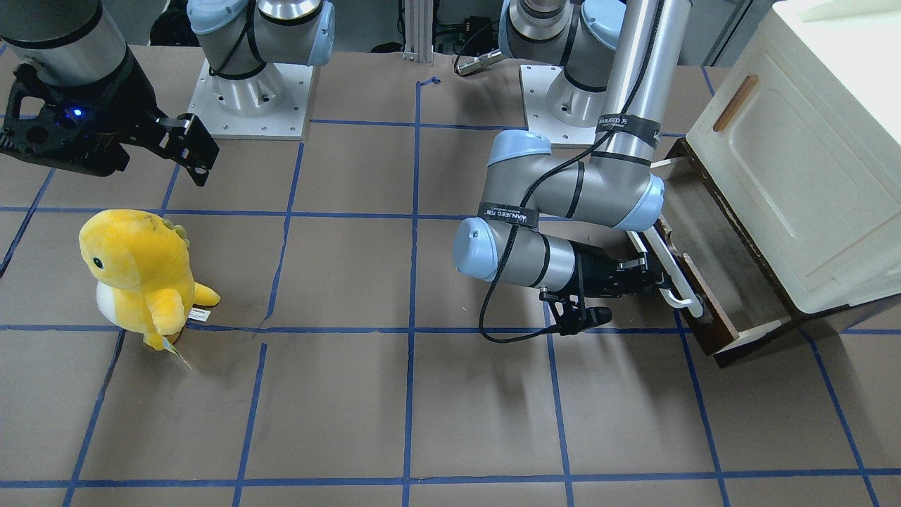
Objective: Pull drawer sideways
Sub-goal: 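Pull the gripped handle away from the cabinet with the left gripper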
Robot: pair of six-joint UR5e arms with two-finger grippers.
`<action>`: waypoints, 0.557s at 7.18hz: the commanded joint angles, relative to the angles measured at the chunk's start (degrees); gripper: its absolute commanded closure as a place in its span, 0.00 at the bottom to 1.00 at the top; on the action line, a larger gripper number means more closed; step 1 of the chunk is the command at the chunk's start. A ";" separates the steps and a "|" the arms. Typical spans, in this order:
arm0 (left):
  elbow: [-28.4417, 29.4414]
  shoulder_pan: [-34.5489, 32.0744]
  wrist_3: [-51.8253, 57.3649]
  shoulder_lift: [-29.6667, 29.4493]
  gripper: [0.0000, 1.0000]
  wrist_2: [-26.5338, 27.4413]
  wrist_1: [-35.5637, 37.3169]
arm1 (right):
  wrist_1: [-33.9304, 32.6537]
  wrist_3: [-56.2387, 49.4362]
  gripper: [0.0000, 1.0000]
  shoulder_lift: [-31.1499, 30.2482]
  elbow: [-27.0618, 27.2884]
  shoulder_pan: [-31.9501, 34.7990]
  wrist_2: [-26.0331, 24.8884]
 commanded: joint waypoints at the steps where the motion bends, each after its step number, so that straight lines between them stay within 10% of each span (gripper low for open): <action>1: 2.63 -0.25 7.40 1.07 0.01 -4.73 0.80 | 0.00 0.00 0.00 0.00 0.00 0.00 0.00; 4: 11.32 -1.13 16.81 6.50 0.00 -25.58 0.90 | 0.00 0.00 0.00 0.00 0.00 0.00 0.00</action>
